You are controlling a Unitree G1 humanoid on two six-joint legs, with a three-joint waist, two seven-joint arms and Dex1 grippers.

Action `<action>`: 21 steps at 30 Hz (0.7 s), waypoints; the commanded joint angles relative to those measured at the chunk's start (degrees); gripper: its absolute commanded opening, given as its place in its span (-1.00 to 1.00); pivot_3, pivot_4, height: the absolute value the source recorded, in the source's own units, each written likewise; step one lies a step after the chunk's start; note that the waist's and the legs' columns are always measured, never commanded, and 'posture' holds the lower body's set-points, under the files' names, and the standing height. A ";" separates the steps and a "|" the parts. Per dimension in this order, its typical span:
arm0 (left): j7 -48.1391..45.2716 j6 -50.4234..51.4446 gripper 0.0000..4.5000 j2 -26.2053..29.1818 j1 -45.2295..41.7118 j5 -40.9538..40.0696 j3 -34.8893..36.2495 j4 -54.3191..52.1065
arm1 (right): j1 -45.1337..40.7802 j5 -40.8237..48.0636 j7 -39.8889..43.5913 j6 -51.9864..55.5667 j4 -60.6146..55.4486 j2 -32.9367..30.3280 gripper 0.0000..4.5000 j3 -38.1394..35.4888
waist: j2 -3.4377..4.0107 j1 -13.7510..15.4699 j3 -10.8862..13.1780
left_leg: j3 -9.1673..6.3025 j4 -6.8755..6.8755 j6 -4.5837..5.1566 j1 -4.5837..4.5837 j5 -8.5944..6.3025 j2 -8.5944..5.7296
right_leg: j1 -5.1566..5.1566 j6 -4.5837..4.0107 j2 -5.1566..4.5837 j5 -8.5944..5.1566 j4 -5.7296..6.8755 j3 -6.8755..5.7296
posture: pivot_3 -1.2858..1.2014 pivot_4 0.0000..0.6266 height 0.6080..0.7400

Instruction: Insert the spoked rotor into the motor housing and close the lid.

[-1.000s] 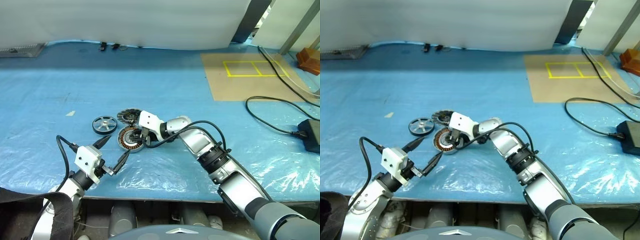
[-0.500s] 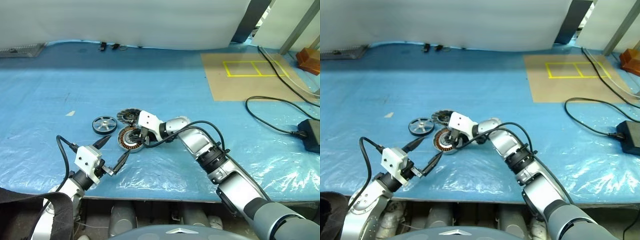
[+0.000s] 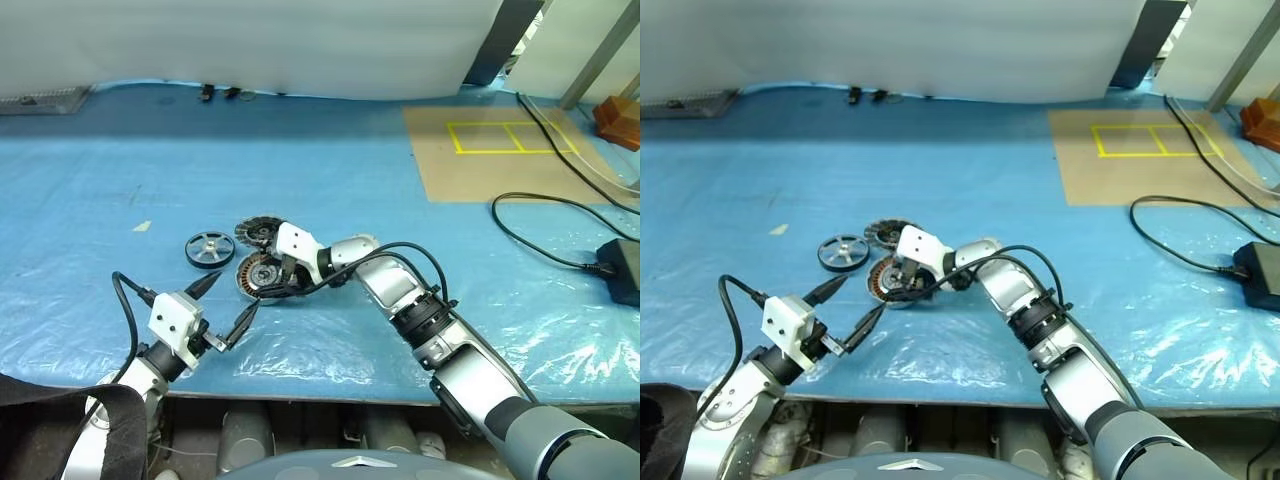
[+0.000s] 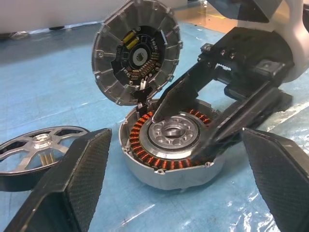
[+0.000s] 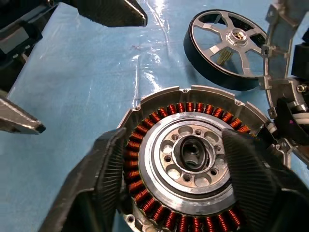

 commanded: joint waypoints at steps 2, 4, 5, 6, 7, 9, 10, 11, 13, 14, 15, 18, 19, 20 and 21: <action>0.47 -0.58 1.00 0.40 -0.42 0.22 0.90 -0.69 | -0.92 3.52 0.25 0.65 -1.33 1.02 0.27 -3.71 | 0.00 0.01 0.00 | 0.00 0.00 0.00 0.00 0.00 0.00 | -0.01 0.00 0.00 0.00 0.00 0.00 | 0.03 -0.52 1.00; 0.40 -0.59 1.00 0.57 -0.34 0.30 0.83 -0.62 | -0.96 3.67 0.13 0.72 -1.19 1.38 -0.05 -4.03 | 0.00 0.00 0.00 | 0.00 0.00 0.00 0.00 0.00 0.00 | -0.01 0.00 0.00 0.00 0.00 0.00 | 0.03 -0.52 1.00; 0.44 -0.65 1.00 0.56 -0.19 0.33 0.82 -0.58 | -0.91 3.73 -0.19 0.81 -1.07 1.71 -0.21 -4.25 | 0.00 -0.01 0.00 | 0.00 -0.01 0.00 -0.01 0.00 0.00 | -0.01 -0.01 0.00 0.00 0.00 0.00 | 0.03 -0.52 1.00; 0.57 -0.70 1.00 0.47 -0.07 0.32 0.84 -0.58 | -0.85 3.84 -0.45 0.92 -0.97 1.99 -0.34 -4.46 | 0.00 -0.08 0.00 | 0.00 -0.01 0.00 -0.01 0.00 0.00 | -0.02 -0.01 0.00 0.00 0.00 0.00 | 0.03 -0.52 1.00; 0.58 -0.69 1.00 0.50 0.05 0.32 0.85 -0.60 | -0.82 4.04 -0.79 1.25 -0.87 2.38 -0.50 -4.68 | 0.00 -0.12 0.00 | 0.00 -0.01 0.00 -0.01 0.00 0.00 | -0.03 -0.01 0.00 0.00 0.00 0.00 | 0.03 -0.52 1.00; 0.63 -0.68 1.00 0.50 0.21 0.46 0.65 -0.63 | -0.55 4.07 -0.78 1.29 -0.86 2.80 -0.82 -4.38 | 0.00 -0.10 0.00 | 0.00 -0.01 0.00 -0.01 0.00 0.01 | -0.04 -0.01 0.01 0.00 0.00 0.00 | 0.03 -0.52 1.00; 0.67 -0.65 1.00 0.54 0.26 0.58 0.54 -0.73 | -0.33 3.82 -0.82 1.08 -1.01 2.87 -0.99 -4.03 | 0.00 -0.07 0.00 | 0.00 -0.02 0.00 -0.01 0.00 0.01 | -0.04 -0.01 0.01 0.00 0.00 0.00 | 0.03 -0.52 1.00; 0.72 -0.66 1.00 0.53 0.36 0.63 0.50 -0.84 | -0.09 3.65 -0.99 1.04 -1.15 2.98 -0.99 -3.83 | 0.00 -0.04 0.00 | 0.00 -0.02 0.00 -0.02 0.00 0.01 | -0.04 -0.01 0.01 0.00 0.00 0.00 | 0.03 -0.52 1.00; 0.80 -0.72 1.00 0.46 0.70 0.60 0.61 -1.11 | 0.38 3.09 -1.67 0.99 -1.28 3.16 -0.99 -3.38 | 0.00 -0.01 0.00 | 0.00 -0.01 0.00 -0.02 0.00 0.00 | -0.03 -0.01 0.00 0.00 -0.01 0.00 | 0.03 -0.52 1.00; 0.75 -0.70 1.00 0.51 0.94 0.62 0.61 -1.18 | 0.59 2.39 -2.19 0.42 -1.00 3.14 -0.99 -2.89 | 0.00 -0.01 0.00 | 0.00 -0.01 0.00 -0.02 0.00 0.00 | -0.03 -0.01 0.00 0.00 -0.01 0.00 | 0.03 -0.52 1.00; 0.67 -0.71 1.00 0.59 1.14 0.64 0.61 -1.21 | 0.82 1.70 -2.39 -0.26 -0.74 2.97 -0.99 -2.21 | 0.00 -0.01 0.00 | 0.00 -0.01 0.00 -0.02 0.00 0.00 | -0.03 -0.01 0.00 0.00 -0.01 0.00 | 0.03 -0.52 1.00; 0.56 -0.85 1.00 0.68 1.45 0.55 0.84 -1.23 | 1.83 -0.52 -2.79 -2.92 0.03 2.07 -0.99 -0.15 | 0.00 -0.02 0.00 | 0.00 -0.01 0.00 -0.01 0.00 0.00 | -0.03 0.00 0.00 0.00 -0.01 0.00 | 0.03 -0.52 1.00; 0.58 -0.83 1.00 0.69 1.38 0.56 0.84 -1.22 | 2.24 -0.83 -2.88 -3.14 0.30 1.88 -0.99 0.15 | 0.00 -0.02 0.00 | 0.00 -0.01 0.00 -0.02 0.00 0.00 | -0.03 0.00 0.00 0.00 -0.01 0.00 | 0.03 -0.52 1.00; 0.51 -0.74 1.00 0.80 1.20 0.61 0.77 -1.21 | 2.65 -1.34 -2.99 -3.67 0.56 1.59 -0.99 0.57 | 0.00 -0.01 0.00 | 0.01 -0.01 0.00 -0.02 0.00 0.00 | -0.03 0.00 0.00 0.00 -0.01 0.00 | 0.03 -0.52 1.00; 0.43 -0.67 1.00 0.90 1.00 0.59 0.77 -1.14 | 2.91 -2.04 -3.13 -4.52 0.87 1.31 -0.99 1.07 | 0.00 -0.01 0.00 | 0.00 -0.01 0.00 -0.01 0.00 0.00 | -0.02 0.00 0.00 0.00 -0.01 0.00 | 0.03 -0.52 1.00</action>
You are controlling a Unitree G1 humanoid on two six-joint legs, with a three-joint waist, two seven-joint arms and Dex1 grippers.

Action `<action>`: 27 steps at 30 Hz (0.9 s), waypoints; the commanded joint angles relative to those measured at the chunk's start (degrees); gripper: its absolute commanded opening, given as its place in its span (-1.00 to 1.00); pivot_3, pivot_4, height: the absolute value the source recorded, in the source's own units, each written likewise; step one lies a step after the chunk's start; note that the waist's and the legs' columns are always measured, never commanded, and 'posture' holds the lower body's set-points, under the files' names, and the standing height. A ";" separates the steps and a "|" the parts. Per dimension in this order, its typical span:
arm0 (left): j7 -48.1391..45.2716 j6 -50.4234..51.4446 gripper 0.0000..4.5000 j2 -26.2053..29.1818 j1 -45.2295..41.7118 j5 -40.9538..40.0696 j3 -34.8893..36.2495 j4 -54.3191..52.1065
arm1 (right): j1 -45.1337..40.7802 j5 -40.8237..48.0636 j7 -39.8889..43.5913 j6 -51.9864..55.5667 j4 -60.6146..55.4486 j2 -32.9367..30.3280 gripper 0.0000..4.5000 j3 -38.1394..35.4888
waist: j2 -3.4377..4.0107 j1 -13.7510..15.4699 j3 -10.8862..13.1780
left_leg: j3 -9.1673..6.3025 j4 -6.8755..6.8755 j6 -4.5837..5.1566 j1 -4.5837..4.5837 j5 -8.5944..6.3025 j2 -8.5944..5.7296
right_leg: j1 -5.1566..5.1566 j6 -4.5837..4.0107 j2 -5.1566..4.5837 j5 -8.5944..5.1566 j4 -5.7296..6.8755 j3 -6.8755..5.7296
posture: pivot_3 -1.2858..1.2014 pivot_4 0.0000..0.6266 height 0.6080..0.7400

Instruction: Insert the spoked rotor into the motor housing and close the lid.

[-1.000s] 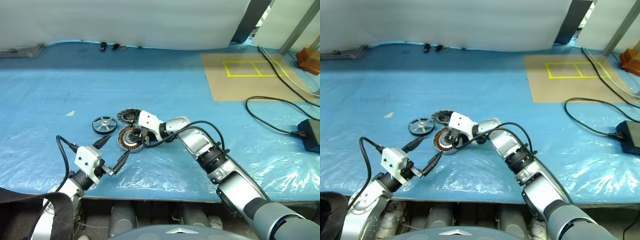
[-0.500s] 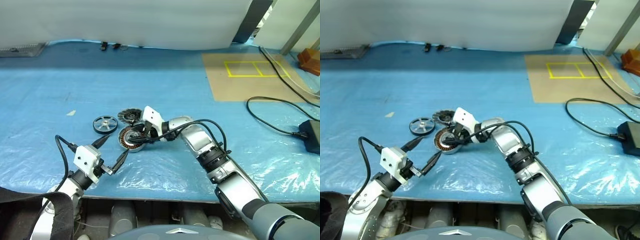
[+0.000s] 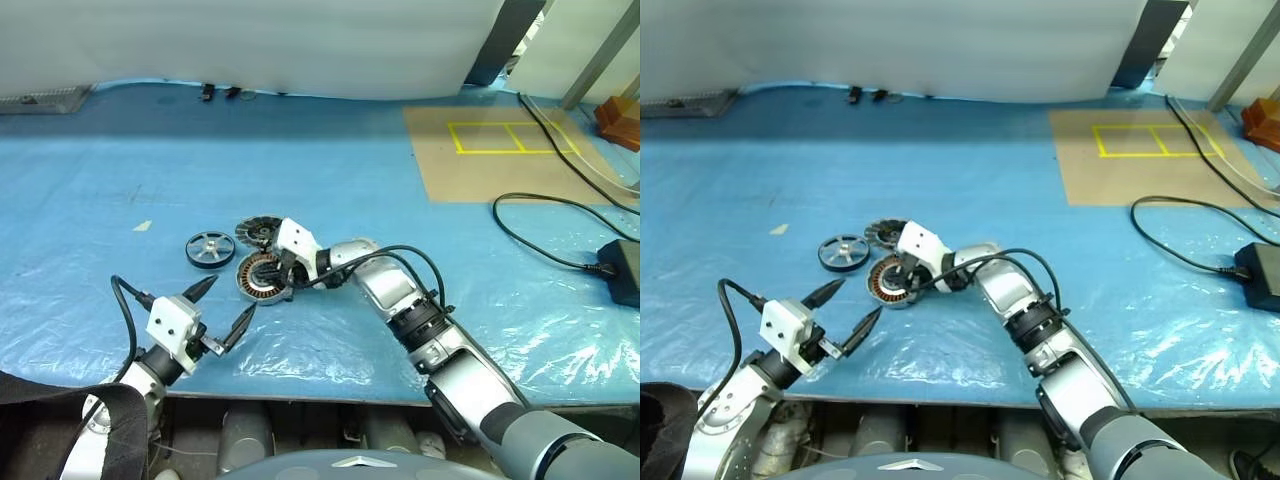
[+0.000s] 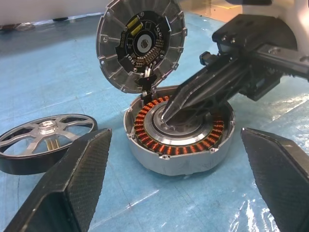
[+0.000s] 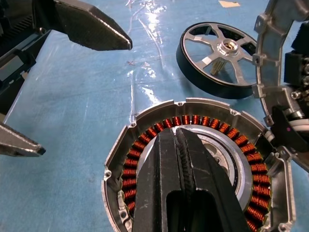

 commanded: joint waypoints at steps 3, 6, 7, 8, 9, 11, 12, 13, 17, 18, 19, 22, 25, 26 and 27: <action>-0.32 -0.43 1.00 0.86 -1.36 -0.24 0.86 -0.81 | 1.83 -3.72 0.15 -5.01 1.47 -1.95 -0.99 3.76 | 0.00 0.01 0.00 | 0.00 0.00 0.00 0.05 0.00 0.00 | 0.04 0.00 0.00 0.00 0.01 0.00 | 0.03 -0.52 1.00; -0.58 -0.62 1.00 1.12 -1.90 -0.37 1.10 -0.28 | 2.64 -4.35 2.67 -5.23 0.92 -3.58 -0.99 5.51 | 0.02 0.01 -0.02 | -0.01 0.00 0.00 0.13 0.00 0.00 | 0.12 0.01 0.00 0.00 0.01 0.00 | 0.03 -0.52 1.00; -0.72 -0.73 1.00 1.20 -1.94 -0.35 1.11 -0.13 | 2.95 -4.24 3.72 -5.68 0.57 -4.06 -0.99 5.95 | 0.05 -0.02 -0.05 | 0.00 0.00 0.00 0.13 0.00 0.00 | 0.12 0.01 0.00 0.00 0.00 0.00 | 0.03 -0.52 1.00; -0.79 -0.70 1.00 1.25 -2.09 -0.33 1.07 -0.05 | 3.23 -3.08 4.43 -5.39 -0.05 -3.99 -0.99 5.39 | 0.06 -0.01 -0.08 | -0.01 0.00 0.00 0.13 0.00 0.00 | 0.13 0.01 0.00 0.00 0.01 0.01 | 0.03 -0.52 1.00; -0.87 -0.64 1.00 1.33 -2.31 -0.34 1.05 0.05 | 3.38 -1.13 4.86 -4.96 -0.77 -3.37 -0.99 4.04 | 0.06 -0.01 -0.08 | -0.01 -0.01 0.01 0.13 0.00 -0.01 | 0.13 0.01 0.00 0.00 0.00 0.02 | 0.03 -0.52 1.00; -1.11 -0.65 1.00 1.51 -2.71 -0.40 1.05 0.33 | 3.28 1.87 4.62 -5.57 -1.50 -1.88 -0.99 1.17 | 0.07 0.00 -0.08 | -0.01 -0.02 0.01 0.13 0.00 0.00 | 0.12 0.01 0.00 0.00 0.00 0.01 | 0.03 -0.52 1.00; -1.26 -0.65 1.00 1.59 -2.97 -0.42 1.01 0.49 | 2.97 3.12 4.42 -5.69 -1.65 -1.21 -0.99 -0.20 | 0.07 0.01 -0.08 | -0.01 -0.01 0.01 0.12 0.00 0.00 | 0.12 0.01 0.00 0.00 0.00 0.02 | 0.03 -0.52 1.00; -1.43 -0.71 1.00 1.64 -3.20 -0.40 0.96 0.71 | 2.62 3.90 4.26 -5.72 -1.61 -0.75 -0.99 -1.17 | 0.07 0.01 -0.08 | -0.01 0.00 0.01 0.12 0.00 0.00 | 0.10 0.01 0.00 0.00 0.00 0.02 | 0.03 -0.52 1.00; -1.80 -0.79 1.00 1.71 -3.81 -0.44 0.84 1.05 | 1.19 4.42 3.09 -7.34 -0.58 0.33 -0.99 -3.30 | 0.07 -0.01 -0.08 | -0.02 0.01 0.01 0.10 0.00 0.00 | 0.09 0.00 0.00 0.00 0.01 0.02 | 0.03 -0.52 1.00; -1.88 -0.83 1.00 1.70 -3.81 -0.46 0.85 1.09 | 0.86 4.44 2.62 -7.65 -0.36 0.66 -0.99 -3.75 | 0.07 -0.05 -0.08 | -0.02 0.00 0.01 0.10 0.00 0.00 | 0.08 0.00 0.00 0.00 0.01 0.02 | 0.03 -0.52 1.00; -1.96 -0.88 1.00 1.68 -3.89 -0.46 0.87 1.26 | 0.59 4.43 2.32 -7.94 -0.02 0.93 -0.99 -4.08 | 0.07 -0.07 -0.08 | -0.01 0.00 0.01 0.07 0.00 0.00 | 0.04 0.00 0.00 0.00 0.01 0.02 | 0.03 -0.52 1.00; -2.28 -1.00 1.00 1.75 -4.11 -0.46 0.87 1.55 | -0.02 3.47 1.85 -8.45 0.84 0.98 -0.99 -3.81 | 0.07 -0.05 -0.08 | -0.01 -0.02 0.00 0.00 0.00 0.00 | -0.02 -0.01 0.00 0.00 0.00 0.01 | 0.03 -0.52 1.00; -2.29 -1.17 1.00 1.67 -4.59 -0.36 1.08 1.97 | -1.31 -0.81 0.31 -6.04 4.61 0.21 -0.99 -0.81 | 0.07 -0.04 -0.08 | 0.00 -0.01 0.00 -0.02 0.00 0.00 | -0.02 -0.01 0.00 0.00 -0.01 0.01 | 0.03 -0.52 1.00; -2.21 -1.21 1.00 1.61 -4.77 -0.21 0.99 2.11 | -1.54 -2.95 0.31 -6.31 6.55 -0.44 -0.99 0.92 | 0.07 -0.06 -0.08 | -0.01 0.00 0.00 -0.02 0.00 0.00 | -0.02 -0.01 0.00 0.00 0.00 0.01 | 0.03 -0.52 1.00; -2.15 -1.20 1.00 1.55 -4.94 -0.11 0.89 2.21 | -1.73 -4.57 -0.11 -6.80 8.26 -0.82 -0.99 1.99 | 0.07 -0.06 -0.08 | -0.01 0.00 0.00 0.00 0.00 0.00 | 0.00 -0.01 0.00 0.00 0.01 0.01 | 0.03 -0.52 1.00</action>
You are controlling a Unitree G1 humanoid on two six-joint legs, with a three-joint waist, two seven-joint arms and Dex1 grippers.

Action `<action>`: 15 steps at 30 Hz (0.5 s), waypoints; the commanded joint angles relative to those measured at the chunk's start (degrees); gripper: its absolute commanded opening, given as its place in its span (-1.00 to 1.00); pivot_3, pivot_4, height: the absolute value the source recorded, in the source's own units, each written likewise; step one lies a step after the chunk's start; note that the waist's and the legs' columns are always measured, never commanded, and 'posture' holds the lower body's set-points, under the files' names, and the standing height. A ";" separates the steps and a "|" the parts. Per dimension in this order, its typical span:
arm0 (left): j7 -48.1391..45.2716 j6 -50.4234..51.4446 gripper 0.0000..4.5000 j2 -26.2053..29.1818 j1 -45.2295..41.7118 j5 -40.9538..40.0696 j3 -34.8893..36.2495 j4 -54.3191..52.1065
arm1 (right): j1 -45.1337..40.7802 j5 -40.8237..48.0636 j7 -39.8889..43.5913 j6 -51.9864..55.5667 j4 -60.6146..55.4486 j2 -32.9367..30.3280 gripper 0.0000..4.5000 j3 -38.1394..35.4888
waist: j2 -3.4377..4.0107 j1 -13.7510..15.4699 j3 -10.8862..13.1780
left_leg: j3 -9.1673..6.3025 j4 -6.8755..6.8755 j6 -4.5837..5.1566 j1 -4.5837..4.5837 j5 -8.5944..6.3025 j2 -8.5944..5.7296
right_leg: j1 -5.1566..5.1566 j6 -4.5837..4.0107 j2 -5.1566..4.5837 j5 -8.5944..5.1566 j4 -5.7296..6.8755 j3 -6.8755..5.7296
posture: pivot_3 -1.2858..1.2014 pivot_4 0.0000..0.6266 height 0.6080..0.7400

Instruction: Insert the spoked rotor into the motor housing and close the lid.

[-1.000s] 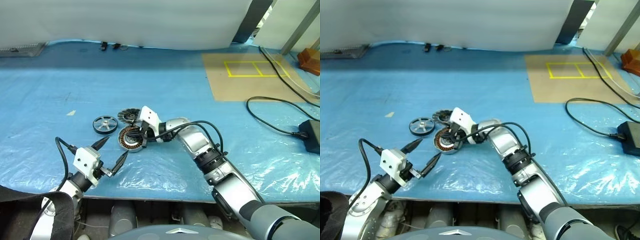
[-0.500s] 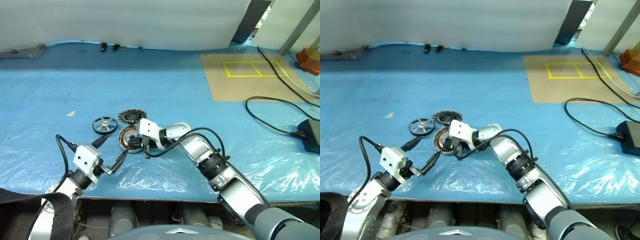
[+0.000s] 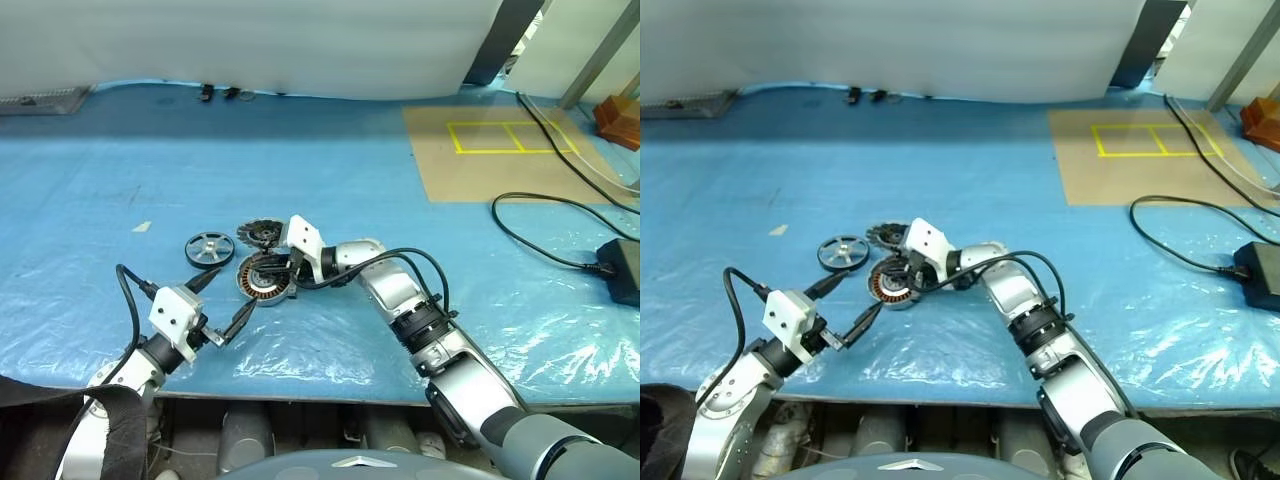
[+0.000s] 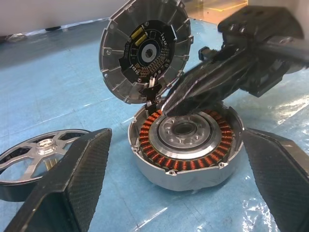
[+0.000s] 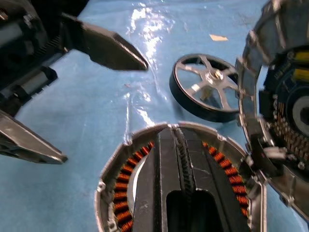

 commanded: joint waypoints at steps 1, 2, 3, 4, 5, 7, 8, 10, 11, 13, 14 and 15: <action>0.09 -1.06 1.00 0.19 -0.58 -0.10 0.62 -0.64 | -1.27 -5.97 -1.09 -0.85 5.27 -1.17 -0.99 4.62 | 0.04 -0.04 -0.02 | 0.00 0.00 0.00 0.01 0.00 0.00 | 0.01 0.00 0.00 0.00 0.01 0.00 | 0.03 -0.52 1.00; 0.19 -1.06 1.00 0.13 -0.61 -0.08 0.64 -0.81 | -1.29 -6.68 -0.46 -1.11 5.85 -1.64 -0.99 5.51 | 0.07 -0.04 -0.04 | 0.01 0.01 0.00 0.04 0.00 0.00 | 0.05 0.00 0.00 0.00 0.02 0.00 | 0.03 -0.52 1.00; 0.28 -1.08 1.00 0.13 -0.61 -0.11 0.78 -0.92 | -1.31 -6.90 0.16 -1.12 5.94 -1.92 -0.99 5.94 | 0.09 -0.01 -0.07 | 0.01 -0.01 0.00 0.05 0.00 0.00 | 0.14 0.00 0.00 0.00 0.02 0.00 | 0.03 -0.52 1.00; 0.34 -1.14 1.00 0.14 -0.53 -0.15 0.98 -0.95 | -1.33 -6.79 0.53 -0.99 5.75 -2.03 -0.99 5.97 | 0.12 0.02 -0.09 | 0.01 -0.02 0.00 0.08 0.00 0.00 | 0.20 0.01 0.00 -0.01 0.02 0.00 | 0.03 -0.52 1.00; 0.35 -1.28 1.00 0.19 -0.38 -0.15 1.22 -0.84 | -1.39 -6.41 0.91 -0.91 5.37 -2.00 -0.99 5.75 | 0.14 0.03 -0.10 | 0.01 -0.02 0.00 0.17 0.00 0.00 | 0.27 0.02 -0.01 -0.02 0.01 0.00 | 0.03 -0.52 1.00; 0.40 -1.52 1.00 0.21 -0.20 -0.08 1.49 -0.60 | -1.57 -5.43 1.12 -1.94 4.81 -1.56 -0.99 4.82 | 0.13 0.04 -0.10 | 0.00 -0.01 0.00 0.25 0.00 -0.02 | 0.28 0.03 -0.03 -0.02 0.01 0.01 | 0.03 -0.52 1.00; 0.48 -1.59 1.00 0.18 -0.13 -0.03 1.54 -0.59 | -1.76 -4.55 0.97 -2.24 4.46 -1.03 -0.99 3.89 | 0.13 0.04 -0.10 | 0.00 0.00 0.00 0.26 0.00 -0.02 | 0.28 0.03 -0.03 -0.02 0.01 0.01 | 0.03 -0.52 1.00; 0.62 -1.63 1.00 0.13 -0.07 -0.05 1.62 -0.73 | -2.48 -2.00 0.65 -2.54 3.76 0.50 -0.99 1.22 | 0.13 0.03 -0.10 | 0.00 0.00 0.00 0.25 0.00 -0.01 | 0.25 0.02 -0.03 -0.02 0.02 0.01 | 0.03 -0.52 1.00; 0.71 -1.64 1.00 0.10 -0.04 -0.02 1.64 -0.81 | -2.98 -0.40 0.88 -2.47 3.37 1.32 -0.99 -0.25 | 0.14 0.02 -0.10 | -0.01 -0.01 0.00 0.24 0.00 0.00 | 0.24 0.02 -0.03 -0.01 0.02 0.01 | 0.03 -0.52 1.00; 0.92 -1.69 1.00 -0.07 0.09 0.08 1.51 -0.97 | -3.95 0.94 1.13 -2.38 3.48 2.12 -0.99 -1.84 | 0.15 0.00 -0.09 | 0.00 0.00 0.00 0.14 0.00 0.00 | 0.11 0.01 -0.02 -0.01 0.02 0.01 | 0.03 -0.52 1.00; 1.03 -1.73 1.00 -0.17 0.14 0.17 1.40 -1.02 | -4.33 0.81 1.23 -2.52 3.93 2.12 -0.99 -1.96 | 0.15 0.00 -0.09 | 0.00 0.00 0.01 0.04 0.00 0.00 | 0.00 0.00 -0.02 0.00 0.02 0.01 | 0.03 -0.52 1.00; 1.06 -1.78 1.00 -0.17 0.17 0.15 1.39 -0.98 | -4.57 0.53 1.22 -2.66 4.36 2.13 -0.99 -1.90 | 0.15 0.00 -0.09 | 0.00 0.00 0.01 0.00 0.00 0.00 | -0.03 -0.01 -0.02 0.00 0.02 0.00 | 0.03 -0.52 1.00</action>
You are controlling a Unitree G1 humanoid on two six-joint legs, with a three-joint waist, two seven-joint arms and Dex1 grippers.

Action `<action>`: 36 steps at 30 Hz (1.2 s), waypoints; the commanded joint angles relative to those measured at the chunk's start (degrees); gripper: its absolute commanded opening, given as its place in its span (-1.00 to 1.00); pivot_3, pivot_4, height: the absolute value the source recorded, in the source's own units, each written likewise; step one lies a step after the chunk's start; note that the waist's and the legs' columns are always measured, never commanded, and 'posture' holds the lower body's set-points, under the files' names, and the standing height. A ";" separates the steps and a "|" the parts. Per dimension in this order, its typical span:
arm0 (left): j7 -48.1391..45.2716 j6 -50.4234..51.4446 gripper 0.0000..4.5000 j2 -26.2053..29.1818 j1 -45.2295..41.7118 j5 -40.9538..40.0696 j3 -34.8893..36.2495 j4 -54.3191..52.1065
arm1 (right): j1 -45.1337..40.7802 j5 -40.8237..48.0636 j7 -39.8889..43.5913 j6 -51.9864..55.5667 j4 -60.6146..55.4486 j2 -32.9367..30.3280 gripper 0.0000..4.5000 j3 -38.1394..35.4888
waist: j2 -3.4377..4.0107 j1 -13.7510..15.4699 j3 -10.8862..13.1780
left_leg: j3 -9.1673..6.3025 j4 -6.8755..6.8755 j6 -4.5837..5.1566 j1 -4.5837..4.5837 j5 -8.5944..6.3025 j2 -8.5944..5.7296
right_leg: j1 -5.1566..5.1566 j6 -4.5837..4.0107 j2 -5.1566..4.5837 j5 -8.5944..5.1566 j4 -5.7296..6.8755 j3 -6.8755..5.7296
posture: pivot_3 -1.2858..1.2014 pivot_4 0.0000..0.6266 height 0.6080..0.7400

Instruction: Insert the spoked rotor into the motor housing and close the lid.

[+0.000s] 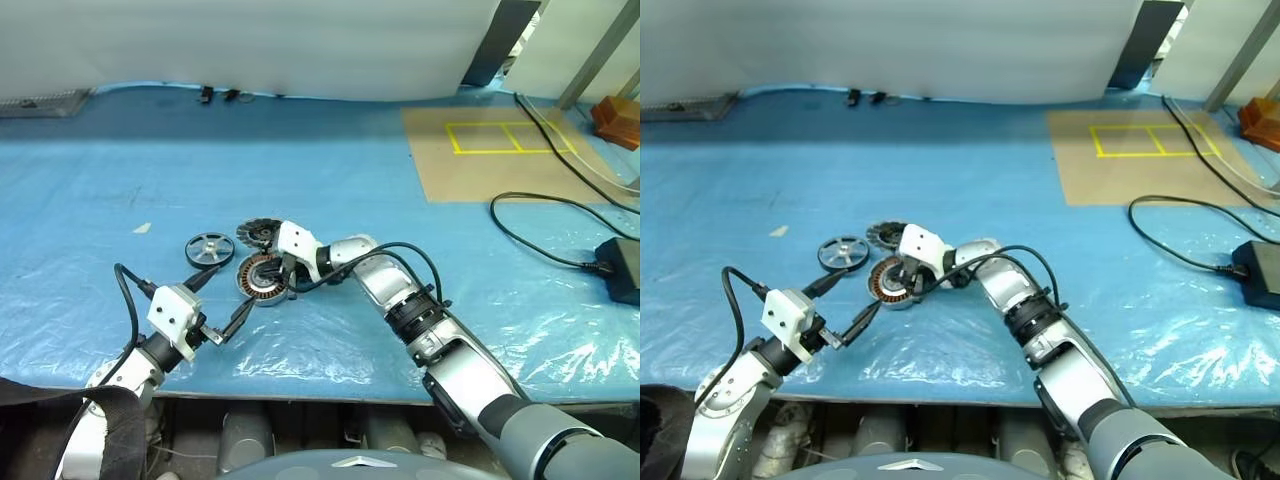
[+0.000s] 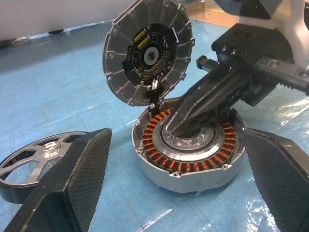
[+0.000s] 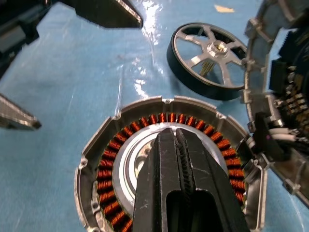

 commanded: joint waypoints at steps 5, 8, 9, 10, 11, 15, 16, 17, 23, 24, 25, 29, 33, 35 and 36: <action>0.74 -1.21 1.00 0.12 -0.03 -0.30 1.40 -1.31 | -1.95 0.19 1.37 -0.95 0.99 0.16 -0.99 -0.72 | 0.00 0.00 0.00 | 0.02 -0.01 0.00 -0.09 0.00 0.00 | -0.07 -0.01 0.00 0.00 -0.02 -0.01 | 0.03 -0.52 1.00; 0.84 0.41 1.00 1.82 -0.74 1.26 1.56 -1.00 | -1.49 -2.04 4.30 -1.08 0.81 -2.09 -0.99 2.07 | 0.00 0.02 0.00 | 0.02 0.00 0.00 -0.07 0.00 0.00 | -0.05 -0.01 0.00 0.00 -0.01 -0.01 | 0.03 -0.52 1.00; 1.07 1.58 1.00 2.41 -1.70 0.84 2.30 -1.09 | -1.38 -2.26 4.37 -1.23 0.76 -2.40 -0.99 2.13 | 0.00 0.03 0.00 | 0.02 0.00 0.00 -0.06 0.00 0.00 | -0.04 0.00 0.00 0.00 0.00 -0.01 | 0.03 -0.52 1.00; 1.28 2.36 1.00 2.78 -2.36 0.36 2.82 -1.20 | -1.33 -2.23 4.22 -1.35 0.72 -2.49 -0.99 2.00 | 0.00 0.02 0.00 | 0.02 0.00 0.00 -0.02 0.00 0.00 | 0.00 0.00 0.00 0.00 0.01 -0.01 | 0.03 -0.52 1.00; 1.41 4.04 1.00 3.67 -3.56 -0.33 3.78 -1.26 | -1.40 -1.76 4.29 -1.16 0.37 -2.43 -0.99 1.60 | 0.00 0.04 0.00 | 0.03 0.00 0.00 0.02 0.00 0.00 | 0.03 0.00 0.00 0.00 0.03 -0.01 | 0.03 -0.52 1.00; -0.26 13.34 1.00 8.66 -8.92 -5.02 6.83 -2.17 | -0.43 1.27 7.62 -0.09 -4.12 -2.37 -0.99 1.01 | 0.00 0.04 0.00 | 0.02 0.06 0.00 0.04 0.00 0.00 | 0.01 0.00 0.00 0.00 0.13 -0.01 | 0.03 -0.52 1.00; -0.81 15.87 1.00 10.46 -10.70 -5.84 7.38 -2.04 | 0.22 2.54 9.60 1.36 -6.45 -2.67 -0.99 1.19 | -0.01 0.12 0.01 | 0.02 0.08 0.00 0.02 0.00 -0.01 | 0.00 -0.01 0.00 0.00 0.13 -0.01 | 0.03 -0.52 1.00; -1.78 18.58 1.00 12.52 -12.82 -7.24 8.06 -1.59 | 0.92 3.64 11.36 2.80 -8.91 -3.10 -0.99 1.50 | -0.03 0.11 0.02 | 0.02 0.08 0.00 -0.01 0.00 -0.01 | -0.01 -0.01 0.00 0.00 0.12 -0.02 | 0.03 -0.52 1.00; -9.73 27.60 0.76 22.79 -24.26 -11.13 8.77 5.43 | 3.44 4.71 12.46 6.88 -15.62 -4.73 -1.00 1.93 | -0.04 0.03 0.02 | 0.01 0.09 -0.01 -0.12 0.02 -0.02 | -0.11 -0.02 0.02 0.01 0.12 -0.04 | 0.03 -0.52 1.00; -11.21 28.22 0.61 23.95 -25.80 -11.44 8.66 6.91 | 3.73 4.61 12.16 7.07 -15.99 -4.89 -1.00 1.95 | -0.04 0.08 0.02 | 0.02 0.10 -0.13 -0.09 0.09 -0.04 | -0.09 -0.02 0.01 0.01 0.13 -0.04 | 0.03 -0.52 1.00; -12.96 28.45 0.47 25.28 -26.91 -11.25 8.26 8.32 | 3.99 4.54 11.87 7.26 -16.40 -5.03 -1.00 1.99 | -0.04 0.06 0.02 | 0.02 0.10 -0.20 -0.11 0.13 -0.03 | -0.10 -0.02 0.01 0.01 0.13 -0.04 | 0.03 -0.52 1.00; -20.61 29.28 0.15 31.44 -32.65 -8.37 4.13 16.44 | 5.10 5.34 11.20 9.41 -19.44 -5.62 -1.00 1.75 | -0.04 0.14 0.03 | 0.01 0.07 -0.23 -0.11 0.14 -0.03 | -0.12 -0.02 0.02 0.00 0.12 -0.04 | 0.03 -0.52 1.00; -24.28 32.36 0.15 33.17 -40.51 -4.36 -2.52 25.77 | 5.76 6.13 10.50 11.28 -21.68 -6.14 -1.00 1.51 | -0.04 0.32 0.03 | 0.01 0.07 -0.24 -0.13 0.15 -0.05 | -0.12 -0.01 0.00 0.00 0.10 -0.04 | 0.03 -0.52 1.00; -25.04 34.10 0.15 31.55 -44.47 -3.63 -4.70 29.33 | 5.94 6.17 9.95 11.71 -22.00 -6.20 -1.00 1.49 | -0.05 0.43 0.03 | 0.00 0.07 -0.24 -0.12 0.15 -0.06 | -0.08 -0.01 -0.02 0.00 0.09 -0.04 | 0.03 -0.52 1.00; -25.48 34.25 0.15 30.75 -46.01 -3.29 -5.60 30.53 | 5.96 6.12 9.63 11.83 -22.06 -6.19 -1.00 1.44 | -0.05 0.47 0.03 | 0.00 0.08 -0.25 -0.12 0.15 -0.06 | -0.08 -0.01 -0.02 0.00 0.09 -0.04 | 0.03 -0.52 1.00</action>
